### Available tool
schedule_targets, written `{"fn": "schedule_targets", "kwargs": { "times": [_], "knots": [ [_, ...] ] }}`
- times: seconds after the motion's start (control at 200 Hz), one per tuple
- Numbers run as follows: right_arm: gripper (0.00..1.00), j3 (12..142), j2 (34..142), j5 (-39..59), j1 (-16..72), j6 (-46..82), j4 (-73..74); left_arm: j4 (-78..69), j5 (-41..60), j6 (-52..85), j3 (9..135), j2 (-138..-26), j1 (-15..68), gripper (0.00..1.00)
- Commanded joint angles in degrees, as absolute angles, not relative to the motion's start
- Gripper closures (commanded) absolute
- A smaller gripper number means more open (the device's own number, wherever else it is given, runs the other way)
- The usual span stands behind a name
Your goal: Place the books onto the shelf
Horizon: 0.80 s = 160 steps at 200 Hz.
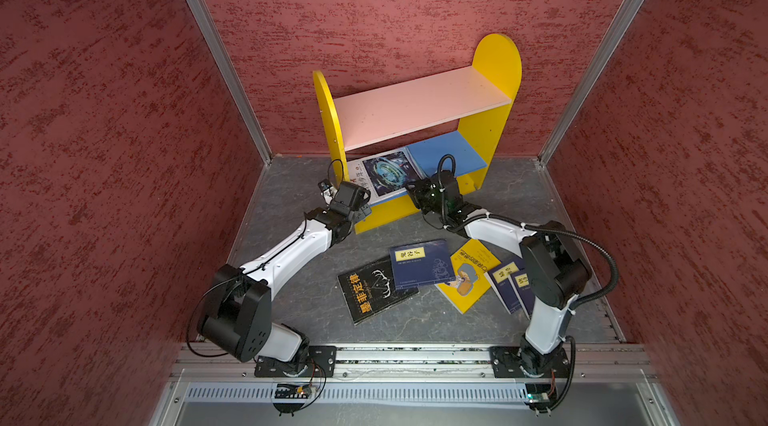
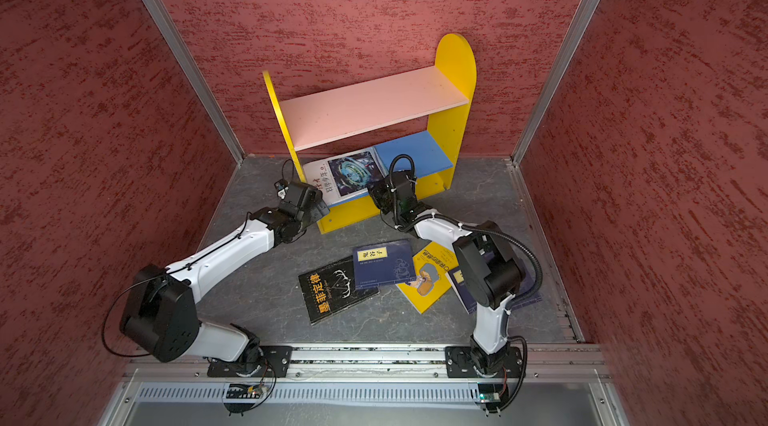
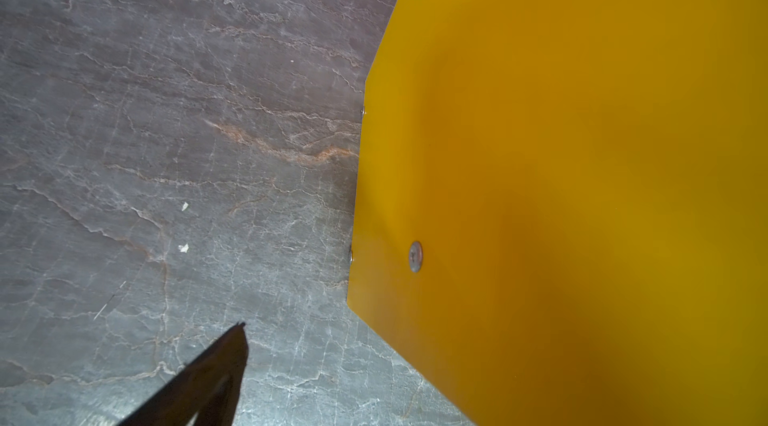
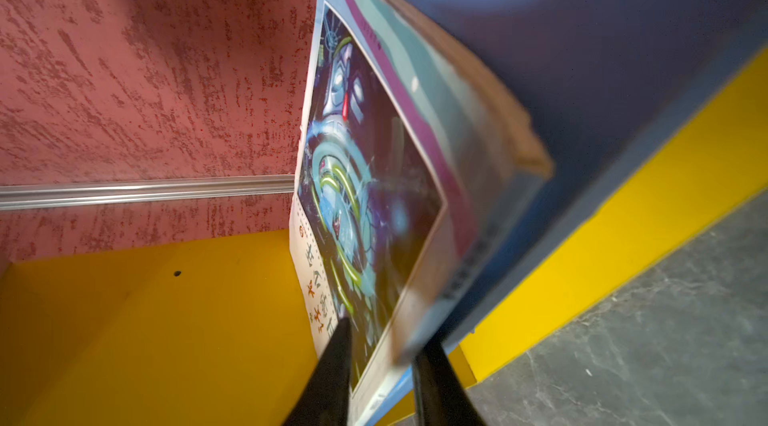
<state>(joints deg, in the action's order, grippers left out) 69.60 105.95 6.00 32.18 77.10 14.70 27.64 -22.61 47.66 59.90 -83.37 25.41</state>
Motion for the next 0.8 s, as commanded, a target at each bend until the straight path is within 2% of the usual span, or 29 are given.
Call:
{"fn": "schedule_targets", "kwargs": {
  "times": [0.0, 0.15, 0.306, 0.591, 0.797],
  "knots": [
    [0.6, 70.6, 105.3, 3.9, 32.9, 74.0, 2.8, 34.4, -24.0, 47.2, 59.3, -85.8, 24.9, 0.01],
    [0.44, 73.8, 104.0, -0.7, 31.8, 71.0, -5.9, 34.4, -23.5, 46.9, 59.6, -86.1, 24.7, 0.01],
    [0.42, 77.2, 102.8, -4.5, 29.8, 66.4, -12.9, 33.8, -22.9, 46.3, 59.8, -85.8, 24.4, 0.01],
    [0.5, 77.4, 100.7, -3.2, 28.1, 60.5, -9.9, 31.3, -20.7, 44.7, 59.1, -84.9, 23.6, 0.01],
    [0.68, 76.3, 101.9, 0.2, 27.5, 61.7, -6.0, 30.3, -19.0, 43.7, 58.9, -84.7, 23.0, 0.01]
  ]
}}
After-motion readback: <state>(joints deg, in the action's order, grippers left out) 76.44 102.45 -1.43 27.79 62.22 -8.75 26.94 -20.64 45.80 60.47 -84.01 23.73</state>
